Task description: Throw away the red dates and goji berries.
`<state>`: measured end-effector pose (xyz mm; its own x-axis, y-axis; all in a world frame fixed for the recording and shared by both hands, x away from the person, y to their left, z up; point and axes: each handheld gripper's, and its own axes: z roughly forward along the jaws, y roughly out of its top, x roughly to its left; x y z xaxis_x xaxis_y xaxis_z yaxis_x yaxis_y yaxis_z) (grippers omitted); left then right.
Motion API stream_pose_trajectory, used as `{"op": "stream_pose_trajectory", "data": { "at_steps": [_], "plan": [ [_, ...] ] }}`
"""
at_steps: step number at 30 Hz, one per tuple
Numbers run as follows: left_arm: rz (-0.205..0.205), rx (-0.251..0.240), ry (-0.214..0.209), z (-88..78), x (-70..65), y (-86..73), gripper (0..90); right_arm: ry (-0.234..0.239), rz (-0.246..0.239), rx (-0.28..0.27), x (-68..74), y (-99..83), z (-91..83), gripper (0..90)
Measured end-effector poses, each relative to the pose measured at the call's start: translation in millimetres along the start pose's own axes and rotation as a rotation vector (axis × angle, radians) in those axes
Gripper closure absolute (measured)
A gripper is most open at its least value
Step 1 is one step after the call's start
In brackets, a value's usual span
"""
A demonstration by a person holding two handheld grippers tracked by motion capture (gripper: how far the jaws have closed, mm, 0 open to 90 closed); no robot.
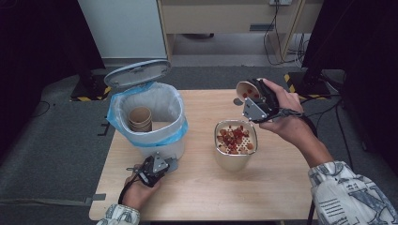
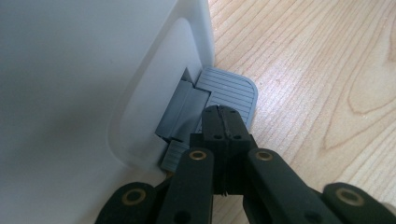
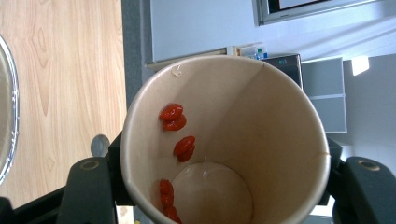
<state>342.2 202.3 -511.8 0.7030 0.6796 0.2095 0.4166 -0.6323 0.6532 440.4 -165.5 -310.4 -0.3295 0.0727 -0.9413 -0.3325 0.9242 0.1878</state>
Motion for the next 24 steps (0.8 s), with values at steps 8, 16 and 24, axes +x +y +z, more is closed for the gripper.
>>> {"op": "stream_pose_trajectory", "data": {
  "at_steps": [8,16,24],
  "plan": [
    [-0.003,-0.002,0.0,0.1,-0.1,0.0,89.9,0.024,0.123,-0.054,-4.1,4.1,2.6,33.4],
    [-0.003,-0.002,0.0,0.1,-0.2,0.0,89.9,0.051,0.266,-0.116,-9.2,6.8,5.5,33.4],
    [-0.003,-0.002,0.0,0.0,-0.2,0.0,89.9,0.076,0.367,-0.163,-14.1,11.1,8.0,33.2]
  ]
}}
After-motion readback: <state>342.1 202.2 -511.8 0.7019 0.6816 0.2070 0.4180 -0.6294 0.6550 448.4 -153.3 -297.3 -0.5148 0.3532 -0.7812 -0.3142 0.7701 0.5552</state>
